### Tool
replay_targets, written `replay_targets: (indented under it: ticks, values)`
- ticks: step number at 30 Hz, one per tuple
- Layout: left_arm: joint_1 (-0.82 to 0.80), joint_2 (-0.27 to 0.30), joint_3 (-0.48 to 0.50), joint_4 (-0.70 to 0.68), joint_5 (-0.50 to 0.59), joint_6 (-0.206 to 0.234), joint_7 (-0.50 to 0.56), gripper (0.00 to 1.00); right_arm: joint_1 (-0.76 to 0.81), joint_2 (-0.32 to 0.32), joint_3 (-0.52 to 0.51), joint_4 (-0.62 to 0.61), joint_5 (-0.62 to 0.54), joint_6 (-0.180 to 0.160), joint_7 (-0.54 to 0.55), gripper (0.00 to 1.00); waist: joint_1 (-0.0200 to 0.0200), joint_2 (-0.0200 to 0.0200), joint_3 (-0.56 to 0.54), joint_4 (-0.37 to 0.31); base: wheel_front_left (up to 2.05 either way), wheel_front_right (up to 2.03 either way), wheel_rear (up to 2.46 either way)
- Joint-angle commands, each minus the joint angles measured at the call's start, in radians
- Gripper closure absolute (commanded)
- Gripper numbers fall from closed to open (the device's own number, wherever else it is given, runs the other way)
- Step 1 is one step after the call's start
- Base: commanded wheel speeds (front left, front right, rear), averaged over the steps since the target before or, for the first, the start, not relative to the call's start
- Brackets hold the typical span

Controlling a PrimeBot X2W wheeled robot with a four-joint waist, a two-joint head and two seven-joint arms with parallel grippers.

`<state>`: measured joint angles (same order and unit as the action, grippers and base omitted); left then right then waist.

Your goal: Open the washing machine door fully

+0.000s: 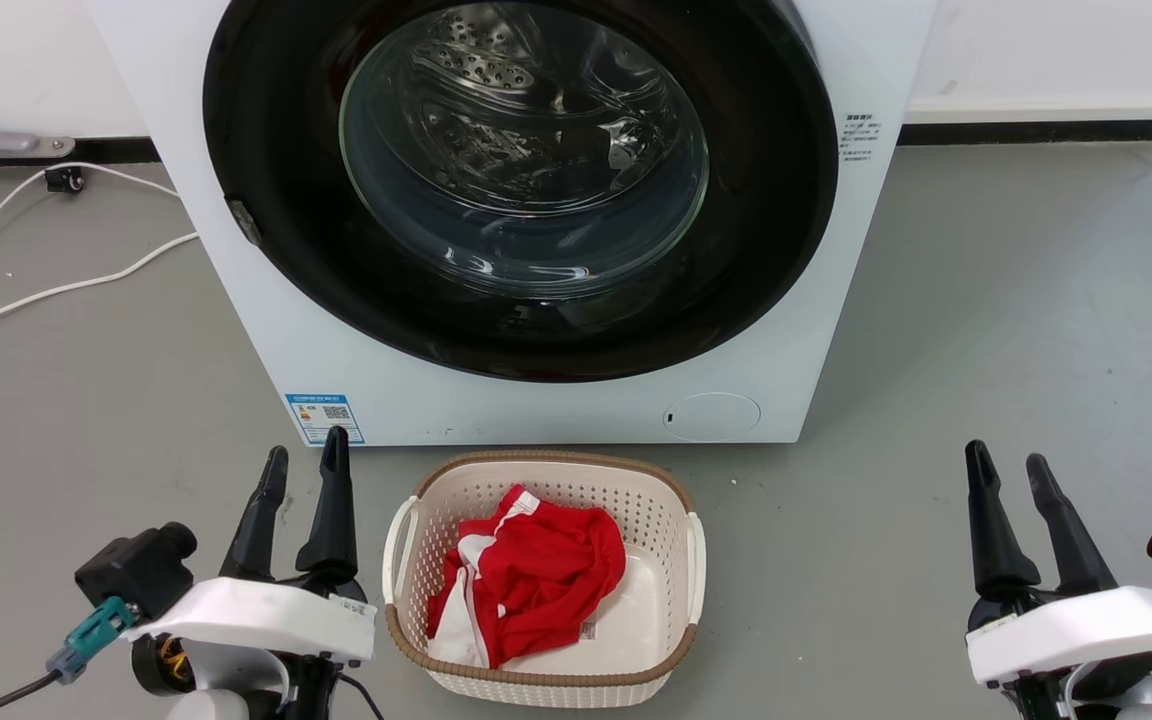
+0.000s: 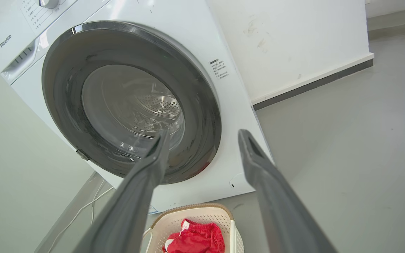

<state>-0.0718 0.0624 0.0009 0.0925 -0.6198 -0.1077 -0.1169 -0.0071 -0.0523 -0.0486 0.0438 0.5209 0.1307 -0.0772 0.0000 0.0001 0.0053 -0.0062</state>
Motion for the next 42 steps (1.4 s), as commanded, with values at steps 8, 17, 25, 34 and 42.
replay_targets:
  ticks: [8,17,25,34,42]
  values:
    - [-0.007,0.020,-0.016,-0.010,0.115,0.017,-0.028,0.00,0.004,0.000,0.003,-0.007,-0.107,0.000,-0.016,0.00,0.0000,-0.0001,-0.001,-0.004,0.00,0.00,0.00]
    - [-0.008,0.032,-0.034,-0.003,0.212,0.032,-0.051,0.00,0.010,0.001,0.004,0.000,-0.197,0.000,-0.030,0.00,0.0000,-0.0001,0.000,-0.007,0.00,0.00,0.00]
    - [-0.006,0.039,-0.049,0.006,0.299,0.041,-0.075,0.00,0.013,0.001,0.006,0.004,-0.290,0.000,-0.046,0.00,0.0000,-0.0001,0.000,-0.008,0.00,0.00,0.00]
    - [-0.005,0.044,-0.060,0.005,0.378,0.049,-0.094,0.00,0.017,0.002,0.006,0.010,-0.367,0.000,-0.060,0.00,0.0000,-0.0001,0.002,-0.006,0.00,0.00,0.00]
    - [-0.006,0.046,-0.065,0.003,0.437,0.054,-0.111,0.00,0.010,0.002,0.010,0.010,-0.425,0.000,-0.076,0.00,0.0000,-0.0001,0.013,-0.007,0.00,0.00,0.00]
